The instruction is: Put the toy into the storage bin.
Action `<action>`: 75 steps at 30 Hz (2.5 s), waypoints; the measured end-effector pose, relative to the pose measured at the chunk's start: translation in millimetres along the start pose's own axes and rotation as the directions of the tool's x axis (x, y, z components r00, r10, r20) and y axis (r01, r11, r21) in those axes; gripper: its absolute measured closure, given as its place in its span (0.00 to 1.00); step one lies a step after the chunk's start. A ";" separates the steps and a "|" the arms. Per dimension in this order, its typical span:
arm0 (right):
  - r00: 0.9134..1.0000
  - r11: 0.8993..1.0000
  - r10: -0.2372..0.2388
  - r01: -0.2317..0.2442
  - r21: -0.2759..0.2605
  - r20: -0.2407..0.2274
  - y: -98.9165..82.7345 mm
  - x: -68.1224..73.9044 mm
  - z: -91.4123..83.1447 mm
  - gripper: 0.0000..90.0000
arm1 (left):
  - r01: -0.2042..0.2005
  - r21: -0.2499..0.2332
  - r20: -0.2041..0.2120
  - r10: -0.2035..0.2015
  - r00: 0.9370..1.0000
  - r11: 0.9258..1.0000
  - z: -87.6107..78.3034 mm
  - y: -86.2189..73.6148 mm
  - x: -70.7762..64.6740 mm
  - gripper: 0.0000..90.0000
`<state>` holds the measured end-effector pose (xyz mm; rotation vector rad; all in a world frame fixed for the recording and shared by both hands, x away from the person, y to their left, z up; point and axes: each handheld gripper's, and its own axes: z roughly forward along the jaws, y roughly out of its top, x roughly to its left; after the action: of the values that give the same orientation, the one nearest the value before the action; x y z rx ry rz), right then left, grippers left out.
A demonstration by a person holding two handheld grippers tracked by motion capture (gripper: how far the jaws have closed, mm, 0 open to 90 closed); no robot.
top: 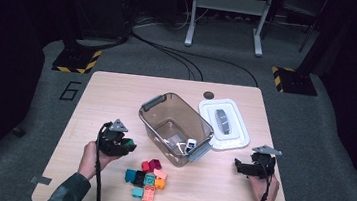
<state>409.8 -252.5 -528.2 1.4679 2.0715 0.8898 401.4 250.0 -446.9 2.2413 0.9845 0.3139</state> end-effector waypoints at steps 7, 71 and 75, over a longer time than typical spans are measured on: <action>1.000 1.000 -0.009 0.009 0.000 -0.001 0.2 -0.2 0.3 0.03 | 0.011 -0.052 -0.026 -0.012 1.000 0.999 -16.7 12.0 6.5 0.74; 1.000 1.000 -0.001 0.001 -0.001 0.001 0.0 0.2 0.2 0.03 | -0.093 -0.023 -0.022 0.092 0.996 0.995 13.6 138.9 19.4 0.74; 1.000 1.000 -0.002 0.002 -0.001 0.001 0.0 0.2 0.2 0.03 | -0.083 -0.007 -0.020 0.083 0.996 0.997 22.1 133.8 21.5 0.74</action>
<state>409.9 -252.3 -528.4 1.4657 2.0712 0.8884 501.9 188.4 -376.6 2.2800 0.9004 0.3760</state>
